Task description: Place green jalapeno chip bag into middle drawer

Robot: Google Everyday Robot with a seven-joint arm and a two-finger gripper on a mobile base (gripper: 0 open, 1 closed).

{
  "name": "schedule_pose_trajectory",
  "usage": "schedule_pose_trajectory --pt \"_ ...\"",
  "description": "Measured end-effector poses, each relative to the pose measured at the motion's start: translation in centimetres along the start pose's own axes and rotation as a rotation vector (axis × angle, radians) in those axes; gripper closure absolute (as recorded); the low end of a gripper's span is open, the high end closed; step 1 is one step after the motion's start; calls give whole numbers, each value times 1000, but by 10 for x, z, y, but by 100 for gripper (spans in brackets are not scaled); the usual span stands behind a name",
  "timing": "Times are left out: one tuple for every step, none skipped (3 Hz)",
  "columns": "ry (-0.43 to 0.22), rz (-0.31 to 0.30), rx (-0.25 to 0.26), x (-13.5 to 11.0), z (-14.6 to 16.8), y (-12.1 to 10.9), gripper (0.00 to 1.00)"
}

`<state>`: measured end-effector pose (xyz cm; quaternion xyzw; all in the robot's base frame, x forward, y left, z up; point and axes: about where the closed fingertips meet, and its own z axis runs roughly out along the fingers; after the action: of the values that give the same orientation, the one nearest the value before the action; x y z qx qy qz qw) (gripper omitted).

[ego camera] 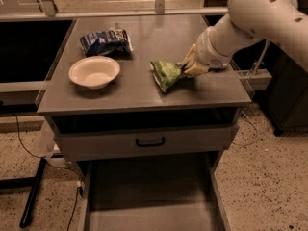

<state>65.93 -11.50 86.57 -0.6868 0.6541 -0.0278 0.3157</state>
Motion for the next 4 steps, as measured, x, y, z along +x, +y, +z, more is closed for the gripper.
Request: schedule_pose_trajectory --pt "-110 19 56 -14 -46 11 100" --pt "-100 10 74 -29 -84 30 100" --pt "-38 29 86 -28 -118 67 100" --pt "8 52 92 -23 -140 120 100"
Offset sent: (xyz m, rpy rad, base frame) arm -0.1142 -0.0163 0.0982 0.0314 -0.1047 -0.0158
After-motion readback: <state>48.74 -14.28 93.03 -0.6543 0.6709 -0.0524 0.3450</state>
